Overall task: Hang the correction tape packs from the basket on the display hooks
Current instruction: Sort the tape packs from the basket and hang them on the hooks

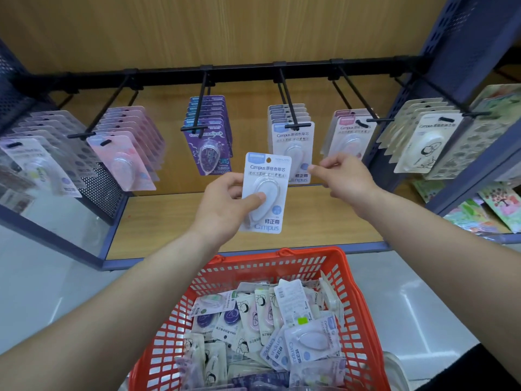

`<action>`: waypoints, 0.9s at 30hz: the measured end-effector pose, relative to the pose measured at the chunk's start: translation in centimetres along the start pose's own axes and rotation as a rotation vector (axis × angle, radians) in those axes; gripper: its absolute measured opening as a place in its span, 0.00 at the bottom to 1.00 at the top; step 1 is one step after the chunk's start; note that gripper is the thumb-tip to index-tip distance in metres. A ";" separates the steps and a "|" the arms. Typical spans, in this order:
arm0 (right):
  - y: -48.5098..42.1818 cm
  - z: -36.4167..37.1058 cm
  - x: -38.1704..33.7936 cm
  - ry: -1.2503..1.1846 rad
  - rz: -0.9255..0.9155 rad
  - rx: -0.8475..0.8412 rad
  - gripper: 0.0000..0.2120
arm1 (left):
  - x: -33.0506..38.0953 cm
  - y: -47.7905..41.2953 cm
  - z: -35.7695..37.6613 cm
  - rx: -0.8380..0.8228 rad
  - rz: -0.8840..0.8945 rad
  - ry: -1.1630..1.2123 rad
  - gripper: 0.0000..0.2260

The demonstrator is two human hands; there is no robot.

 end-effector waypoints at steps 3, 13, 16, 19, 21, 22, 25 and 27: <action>0.9 -0.5 0.0 0.089 -0.059 -0.071 0.12 | 0.9 -1.2 1.7 -0.009 0.037 -0.021 0.10; 4.1 -1.2 -0.4 0.248 -0.154 -0.214 0.11 | 2.8 -4.3 4.3 0.095 0.110 0.035 0.14; 4.0 -1.4 -0.2 0.257 -0.158 -0.233 0.12 | 2.9 -4.1 4.4 0.099 0.146 0.022 0.14; 3.9 -1.5 -0.1 0.260 -0.160 -0.253 0.12 | 3.2 -3.9 4.5 0.088 0.201 -0.007 0.14; 3.8 -1.4 0.0 0.263 -0.162 -0.260 0.12 | 3.3 -4.0 4.4 0.080 0.211 -0.018 0.15; 3.8 -1.4 -0.1 0.266 -0.164 -0.261 0.12 | 3.4 -4.1 4.4 0.076 0.210 -0.018 0.15; 3.7 -1.2 -0.1 0.273 -0.167 -0.261 0.11 | 3.5 -4.5 4.3 0.072 0.211 -0.009 0.14; 3.7 -1.2 -0.1 0.282 -0.171 -0.260 0.11 | 3.3 -4.8 4.4 0.083 0.199 -0.012 0.14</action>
Point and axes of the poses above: each hand's wrist, its own y-axis away from the middle knuckle, its own z-axis out of the palm, x = y × z, the point moved 9 cm from there along -y, towards the middle knuckle, and after that the axes turned 1 degree about -y, right-handed, at the moved point
